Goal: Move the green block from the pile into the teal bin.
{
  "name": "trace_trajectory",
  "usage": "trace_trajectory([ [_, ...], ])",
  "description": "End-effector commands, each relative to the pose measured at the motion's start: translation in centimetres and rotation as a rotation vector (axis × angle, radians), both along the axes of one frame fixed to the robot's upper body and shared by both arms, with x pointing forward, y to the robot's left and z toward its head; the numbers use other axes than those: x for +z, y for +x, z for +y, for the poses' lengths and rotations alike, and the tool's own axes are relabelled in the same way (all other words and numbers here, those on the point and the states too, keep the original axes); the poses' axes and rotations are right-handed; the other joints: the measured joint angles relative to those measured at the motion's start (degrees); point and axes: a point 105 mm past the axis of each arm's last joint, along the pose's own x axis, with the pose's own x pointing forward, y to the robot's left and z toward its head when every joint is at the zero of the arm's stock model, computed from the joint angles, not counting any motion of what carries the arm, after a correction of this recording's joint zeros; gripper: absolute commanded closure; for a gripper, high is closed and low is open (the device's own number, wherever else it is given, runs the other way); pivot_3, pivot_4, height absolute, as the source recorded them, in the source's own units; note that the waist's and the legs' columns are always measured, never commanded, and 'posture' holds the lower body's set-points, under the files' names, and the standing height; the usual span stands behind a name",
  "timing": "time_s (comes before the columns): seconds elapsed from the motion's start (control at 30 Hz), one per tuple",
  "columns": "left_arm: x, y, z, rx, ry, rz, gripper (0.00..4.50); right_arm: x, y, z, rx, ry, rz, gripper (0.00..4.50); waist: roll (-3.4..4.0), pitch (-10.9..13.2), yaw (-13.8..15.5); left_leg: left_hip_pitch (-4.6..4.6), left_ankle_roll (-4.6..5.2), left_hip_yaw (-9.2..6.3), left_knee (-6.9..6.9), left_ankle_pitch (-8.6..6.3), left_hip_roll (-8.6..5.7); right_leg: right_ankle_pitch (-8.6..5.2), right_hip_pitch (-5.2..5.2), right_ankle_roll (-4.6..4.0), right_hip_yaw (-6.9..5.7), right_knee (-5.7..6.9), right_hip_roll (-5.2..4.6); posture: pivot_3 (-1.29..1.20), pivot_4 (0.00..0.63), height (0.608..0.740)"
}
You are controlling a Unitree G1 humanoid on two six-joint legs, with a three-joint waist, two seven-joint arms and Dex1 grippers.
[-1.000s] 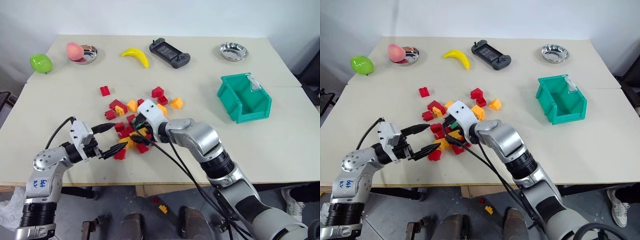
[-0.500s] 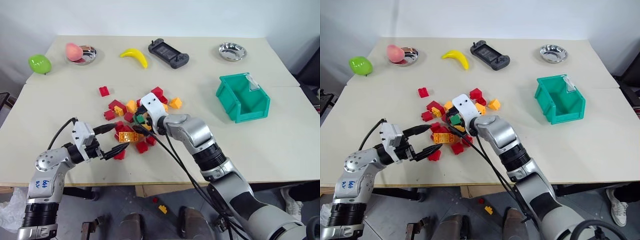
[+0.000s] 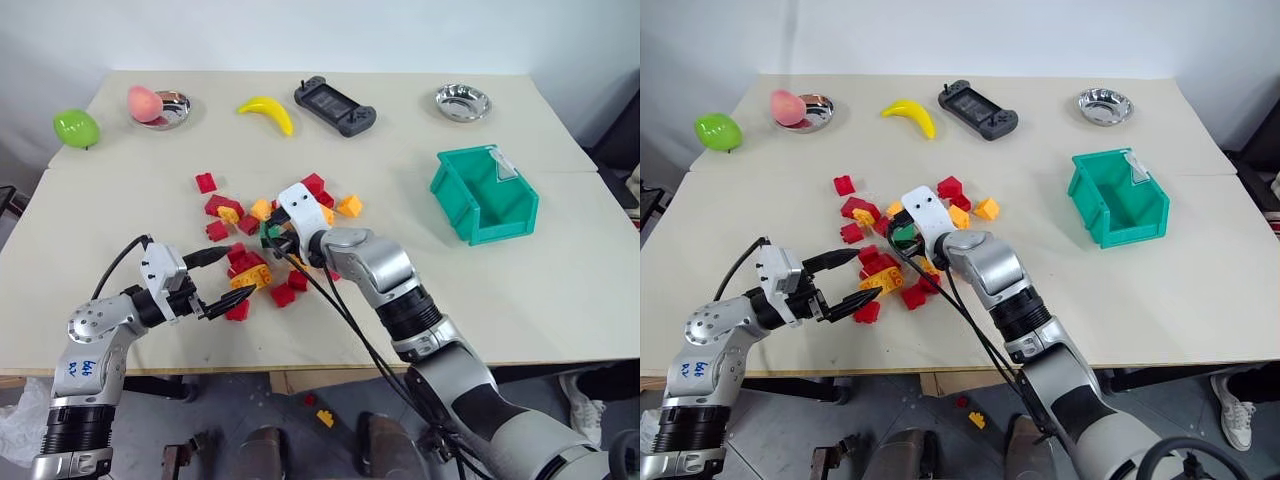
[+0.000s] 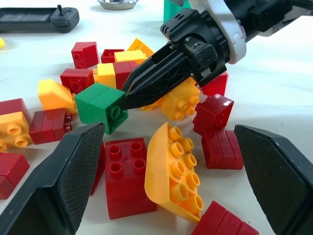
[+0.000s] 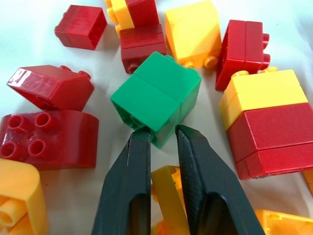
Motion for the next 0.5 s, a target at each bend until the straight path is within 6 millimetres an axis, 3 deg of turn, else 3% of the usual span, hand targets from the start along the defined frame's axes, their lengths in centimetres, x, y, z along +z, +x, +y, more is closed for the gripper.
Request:
trace_trajectory([
  [0.03,0.7,-0.2,0.2,0.0,-0.001,-0.038,0.0,-0.2,0.0,-0.9,0.011,-0.023,-0.01,3.68,0.0,0.0,0.08,0.0,0.0,0.0,0.0,0.0,0.0,0.0,0.0,0.0,0.0,0.0,0.0,0.0,0.15,0.74],
  [0.1,0.6,-0.3,0.3,0.001,0.002,-0.034,0.0,0.4,-0.2,-1.1,0.039,0.001,-0.007,3.68,0.0,0.0,0.14,0.0,0.01,0.0,0.0,0.0,0.0,0.0,0.0,0.0,0.0,0.0,-0.01,0.0,0.15,0.74],
  [0.4,0.2,-0.5,1.3,0.034,0.008,-0.012,0.0,0.6,-1.1,0.6,0.057,0.033,-0.014,0.72,0.0,0.0,-0.26,-0.01,0.0,0.11,-0.07,-0.01,0.03,0.0,-0.11,0.0,0.0,-0.01,0.0,0.0,0.15,0.74],
  [0.43,0.1,-0.5,1.5,0.041,0.006,-0.009,0.0,0.6,-1.0,0.8,0.056,0.035,-0.017,0.46,0.01,0.0,-0.28,-0.01,-0.01,0.14,-0.08,-0.01,0.04,0.0,-0.12,0.0,0.0,-0.01,0.0,0.0,0.15,0.74],
  [0.5,-0.1,-0.6,1.7,0.054,0.003,-0.003,0.0,0.7,-1.0,1.2,0.054,0.047,-0.02,0.46,0.01,0.01,-0.26,-0.01,-0.01,0.15,-0.08,-0.02,0.04,0.0,-0.14,0.0,0.0,-0.01,0.0,0.0,0.15,0.74],
])
